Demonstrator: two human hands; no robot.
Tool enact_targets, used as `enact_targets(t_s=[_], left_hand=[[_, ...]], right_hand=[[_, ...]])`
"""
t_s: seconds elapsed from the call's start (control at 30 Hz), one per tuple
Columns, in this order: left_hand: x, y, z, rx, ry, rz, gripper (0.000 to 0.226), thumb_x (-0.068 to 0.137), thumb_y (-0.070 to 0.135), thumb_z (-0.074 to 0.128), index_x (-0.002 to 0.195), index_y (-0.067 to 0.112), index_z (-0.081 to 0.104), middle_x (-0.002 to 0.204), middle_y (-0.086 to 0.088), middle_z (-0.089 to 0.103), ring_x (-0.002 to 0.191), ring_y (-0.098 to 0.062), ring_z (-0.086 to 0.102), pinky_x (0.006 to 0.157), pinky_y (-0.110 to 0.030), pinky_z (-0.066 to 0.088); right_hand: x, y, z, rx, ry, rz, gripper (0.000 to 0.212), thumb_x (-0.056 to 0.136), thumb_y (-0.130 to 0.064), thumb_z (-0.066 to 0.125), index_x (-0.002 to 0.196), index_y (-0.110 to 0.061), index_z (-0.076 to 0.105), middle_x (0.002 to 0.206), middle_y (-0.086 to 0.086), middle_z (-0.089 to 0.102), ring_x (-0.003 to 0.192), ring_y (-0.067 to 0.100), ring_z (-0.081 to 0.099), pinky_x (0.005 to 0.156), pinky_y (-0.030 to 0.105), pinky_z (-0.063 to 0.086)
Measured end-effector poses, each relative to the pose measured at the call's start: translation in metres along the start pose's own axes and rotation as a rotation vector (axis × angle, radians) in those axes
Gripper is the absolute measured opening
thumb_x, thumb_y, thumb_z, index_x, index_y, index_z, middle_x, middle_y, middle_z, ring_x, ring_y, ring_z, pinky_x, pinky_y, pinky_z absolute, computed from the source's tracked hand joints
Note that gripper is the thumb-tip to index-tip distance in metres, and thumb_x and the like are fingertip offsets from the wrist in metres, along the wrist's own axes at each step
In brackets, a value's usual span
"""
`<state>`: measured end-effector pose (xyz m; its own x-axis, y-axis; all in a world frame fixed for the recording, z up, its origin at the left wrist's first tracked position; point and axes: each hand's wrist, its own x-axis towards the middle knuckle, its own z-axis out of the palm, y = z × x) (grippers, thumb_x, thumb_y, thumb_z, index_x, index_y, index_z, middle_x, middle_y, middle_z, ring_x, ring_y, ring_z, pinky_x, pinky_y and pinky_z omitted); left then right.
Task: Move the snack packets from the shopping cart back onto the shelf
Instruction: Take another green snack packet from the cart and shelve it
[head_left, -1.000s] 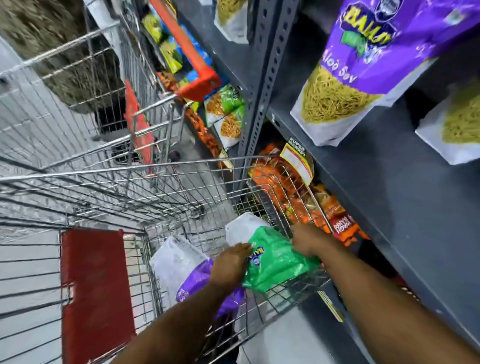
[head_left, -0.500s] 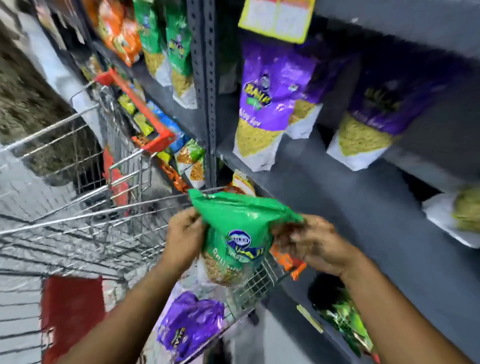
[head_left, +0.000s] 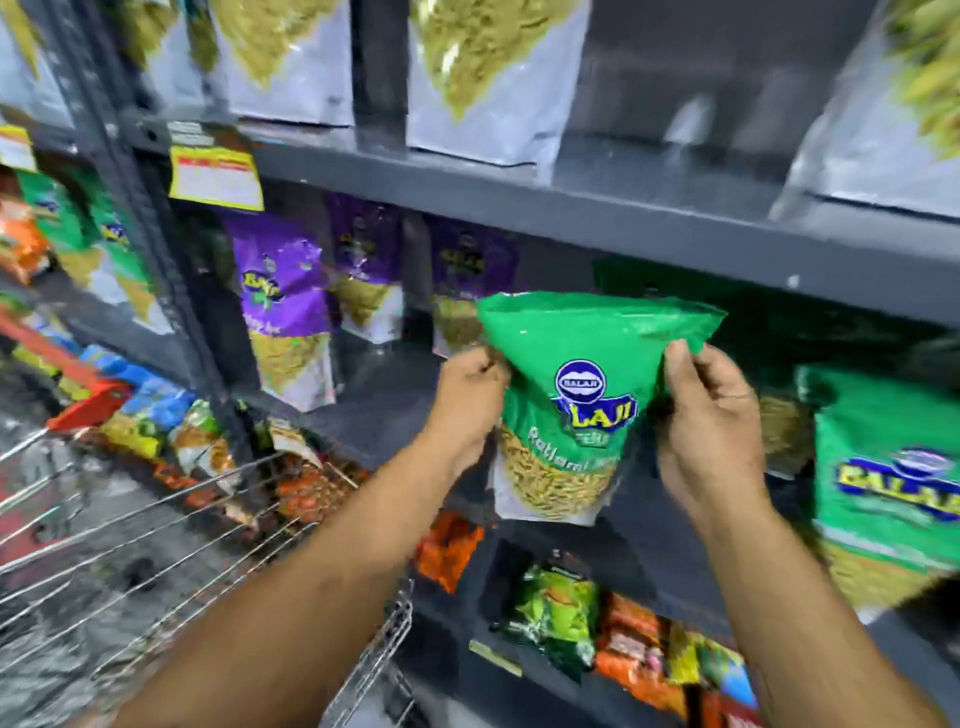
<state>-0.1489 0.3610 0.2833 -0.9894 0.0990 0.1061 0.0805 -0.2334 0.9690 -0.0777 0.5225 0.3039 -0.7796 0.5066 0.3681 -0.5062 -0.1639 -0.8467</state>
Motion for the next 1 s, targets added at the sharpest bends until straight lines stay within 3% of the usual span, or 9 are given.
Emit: enact_targets(t_s=[0.1,0.23,0.4,0.5,0.6,0.7,0.77,0.87,1.0], left_hand=[[-0.002,-0.020,0.042,-0.032,-0.022,-0.125,0.023,0.093,-0.009,0.047,0.109,-0.010,0.063,0.118,-0.028,0.064,0.105,-0.036,0.062,0.094,-0.049,0.050],[-0.007,-0.035,0.068,-0.076,-0.018,-0.236,0.021,0.096,-0.002,0.047,0.092,0.006,0.066,0.095,-0.019,0.068,0.076,-0.024,0.062,0.057,-0.022,0.053],[-0.005,-0.038,0.080,-0.096,-0.064,-0.241,0.023,0.097,0.003,0.049,0.115,-0.007,0.059,0.108,-0.022,0.067,0.095,-0.030,0.064,0.074,-0.034,0.055],[-0.004,-0.037,0.074,-0.056,-0.117,-0.263,0.017,0.098,0.011,0.050,0.096,0.012,0.067,0.095,-0.007,0.071,0.082,-0.020,0.066,0.060,-0.022,0.052],[-0.004,-0.037,0.044,0.102,-0.095,-0.249,0.015,0.097,0.019,0.054,0.087,0.026,0.063,0.098,0.000,0.066,0.090,-0.016,0.057,0.069,-0.026,0.041],[-0.010,-0.039,-0.012,0.271,-0.026,-0.157,0.012,0.095,0.020,0.058,0.092,0.029,0.064,0.111,-0.005,0.066,0.104,-0.018,0.058,0.079,-0.023,0.044],[-0.019,-0.040,-0.059,0.365,0.018,-0.119,0.009,0.097,0.017,0.056,0.097,0.022,0.063,0.109,-0.008,0.065,0.104,-0.018,0.058,0.079,-0.018,0.048],[-0.035,-0.041,-0.132,0.455,0.065,-0.137,0.014,0.097,0.007,0.054,0.093,0.005,0.067,0.098,-0.014,0.063,0.094,-0.021,0.055,0.085,-0.033,0.045],[-0.063,-0.052,-0.230,0.834,0.109,-0.251,0.020,0.095,0.013,0.058,0.101,-0.003,0.068,0.098,-0.020,0.070,0.090,-0.021,0.063,0.088,-0.039,0.050]], right_hand=[[0.001,0.003,-0.032,-0.078,0.080,-0.009,0.014,0.090,-0.016,0.057,0.081,-0.019,0.068,0.075,-0.011,0.072,0.076,0.005,0.059,0.074,0.023,0.050],[0.001,0.017,-0.058,-0.146,0.164,-0.003,0.009,0.092,-0.017,0.053,0.091,-0.015,0.062,0.082,-0.006,0.069,0.079,0.008,0.057,0.075,0.026,0.047],[-0.001,0.021,-0.076,-0.270,0.170,-0.018,0.010,0.092,-0.027,0.052,0.093,-0.022,0.061,0.085,-0.007,0.066,0.078,0.006,0.057,0.076,0.029,0.046],[-0.010,0.027,-0.079,-0.297,0.184,-0.008,0.024,0.093,-0.023,0.051,0.116,-0.022,0.053,0.107,-0.004,0.065,0.095,0.006,0.060,0.090,0.028,0.047],[-0.043,0.040,-0.083,-0.377,0.249,-0.010,0.048,0.090,-0.026,0.055,0.133,-0.014,0.038,0.128,0.010,0.053,0.114,0.013,0.053,0.098,0.026,0.042],[-0.098,0.065,-0.078,-0.555,0.320,-0.023,0.062,0.080,-0.041,0.061,0.132,-0.015,0.037,0.125,0.008,0.045,0.116,0.021,0.045,0.101,0.033,0.035],[-0.131,0.084,-0.064,-0.603,0.243,0.026,0.060,0.078,-0.030,0.067,0.129,-0.011,0.041,0.122,0.009,0.044,0.118,0.029,0.044,0.103,0.043,0.035],[-0.158,0.106,-0.032,-0.614,-0.077,0.098,0.047,0.078,-0.006,0.069,0.121,-0.010,0.051,0.120,0.015,0.053,0.113,0.032,0.051,0.100,0.048,0.041],[-0.161,0.124,0.029,-0.677,-0.499,0.067,0.031,0.076,-0.024,0.065,0.105,-0.031,0.057,0.109,0.002,0.061,0.105,0.017,0.054,0.095,0.034,0.041]])
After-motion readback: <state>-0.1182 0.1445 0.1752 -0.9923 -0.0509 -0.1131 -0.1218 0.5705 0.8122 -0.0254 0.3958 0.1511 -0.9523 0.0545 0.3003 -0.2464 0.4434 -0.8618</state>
